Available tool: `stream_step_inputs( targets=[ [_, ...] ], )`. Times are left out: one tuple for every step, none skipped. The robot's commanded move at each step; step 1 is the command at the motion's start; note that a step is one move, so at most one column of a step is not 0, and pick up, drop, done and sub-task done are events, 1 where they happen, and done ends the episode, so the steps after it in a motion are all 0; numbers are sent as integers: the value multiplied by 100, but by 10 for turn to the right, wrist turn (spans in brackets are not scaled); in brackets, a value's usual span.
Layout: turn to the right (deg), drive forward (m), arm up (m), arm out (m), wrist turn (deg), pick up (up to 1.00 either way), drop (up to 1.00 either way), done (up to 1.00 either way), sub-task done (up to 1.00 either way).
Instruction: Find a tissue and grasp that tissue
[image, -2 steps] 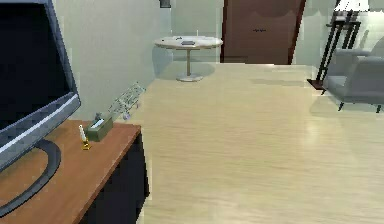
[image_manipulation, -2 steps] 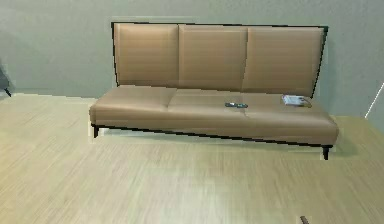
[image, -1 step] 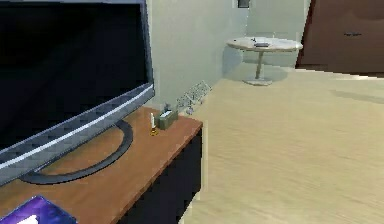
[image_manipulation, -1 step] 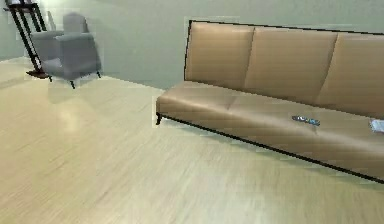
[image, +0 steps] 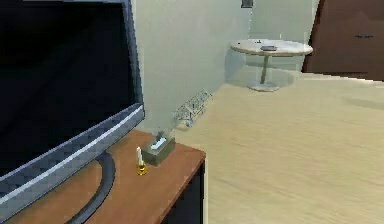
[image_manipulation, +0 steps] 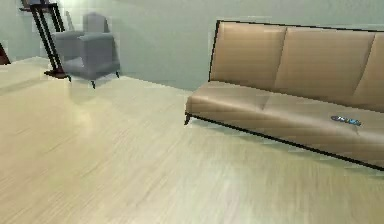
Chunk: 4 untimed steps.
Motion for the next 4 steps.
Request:
stream_step_inputs(
  targets=[
    [-450, 0, 0, 0, 0, 0, 0, 0, 0],
    [-450, 0, 0, 0, 0, 0, 0, 0, 0],
    [-90, 0, 0, 0, 0, 0, 0, 0, 0],
    [450, 0, 0, 0, 0, 0, 0, 0, 0]
  ],
)
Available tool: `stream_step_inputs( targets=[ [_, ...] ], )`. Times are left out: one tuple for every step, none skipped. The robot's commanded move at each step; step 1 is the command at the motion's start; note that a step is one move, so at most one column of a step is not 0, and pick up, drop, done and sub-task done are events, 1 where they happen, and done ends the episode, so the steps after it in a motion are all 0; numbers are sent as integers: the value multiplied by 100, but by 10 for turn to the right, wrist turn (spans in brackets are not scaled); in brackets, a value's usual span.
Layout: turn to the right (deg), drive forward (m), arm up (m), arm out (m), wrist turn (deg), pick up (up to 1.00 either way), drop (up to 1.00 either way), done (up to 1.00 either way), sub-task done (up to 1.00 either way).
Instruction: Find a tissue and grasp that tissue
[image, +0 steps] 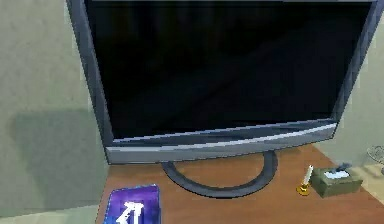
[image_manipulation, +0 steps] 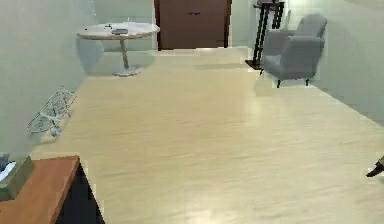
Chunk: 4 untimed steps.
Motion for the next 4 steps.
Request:
stream_step_inputs(
  targets=[
    [450, 0, 0, 0, 0, 0, 0, 0, 0],
    [60, 0, 0, 0, 0, 0, 0, 0, 0],
    [0, 30, 0, 0, 0, 0, 0, 0, 0],
    [-450, 0, 0, 0, 0, 0, 0, 0, 0]
  ],
)
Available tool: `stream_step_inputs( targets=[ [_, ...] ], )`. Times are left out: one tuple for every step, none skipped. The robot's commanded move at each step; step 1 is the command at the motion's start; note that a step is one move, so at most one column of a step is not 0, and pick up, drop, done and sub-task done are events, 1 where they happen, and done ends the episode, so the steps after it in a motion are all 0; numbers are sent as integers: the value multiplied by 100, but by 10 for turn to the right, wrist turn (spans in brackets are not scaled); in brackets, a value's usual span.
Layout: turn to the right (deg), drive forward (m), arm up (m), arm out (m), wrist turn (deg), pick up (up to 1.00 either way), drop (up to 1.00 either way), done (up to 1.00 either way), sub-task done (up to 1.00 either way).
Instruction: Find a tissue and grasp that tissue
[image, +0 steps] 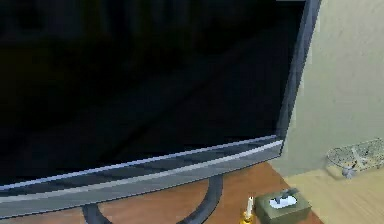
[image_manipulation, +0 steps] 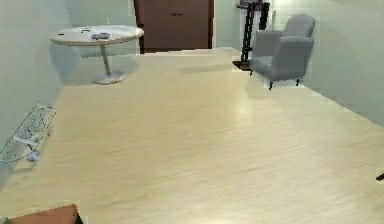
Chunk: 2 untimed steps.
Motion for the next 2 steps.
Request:
stream_step_inputs(
  targets=[
    [-450, 0, 0, 0, 0, 0, 0, 0, 0],
    [-120, 0, 0, 0, 0, 0, 0, 0, 0]
  ],
)
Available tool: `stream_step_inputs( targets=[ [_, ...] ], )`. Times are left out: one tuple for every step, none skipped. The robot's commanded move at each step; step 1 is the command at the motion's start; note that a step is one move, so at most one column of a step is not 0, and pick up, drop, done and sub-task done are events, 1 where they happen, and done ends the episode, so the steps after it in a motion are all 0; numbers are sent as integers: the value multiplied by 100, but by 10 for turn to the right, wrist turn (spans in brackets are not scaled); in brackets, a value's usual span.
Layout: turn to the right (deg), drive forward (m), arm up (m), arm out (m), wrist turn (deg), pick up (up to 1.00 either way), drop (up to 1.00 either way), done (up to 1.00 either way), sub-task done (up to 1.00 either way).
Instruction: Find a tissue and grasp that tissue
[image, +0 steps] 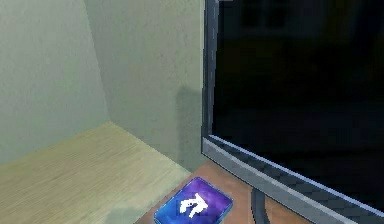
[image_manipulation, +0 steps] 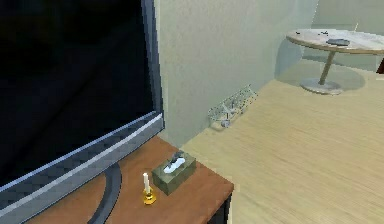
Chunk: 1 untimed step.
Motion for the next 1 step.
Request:
stream_step_inputs(
  targets=[
    [0, 0, 50, 0, 0, 0, 0, 0, 0]
  ],
)
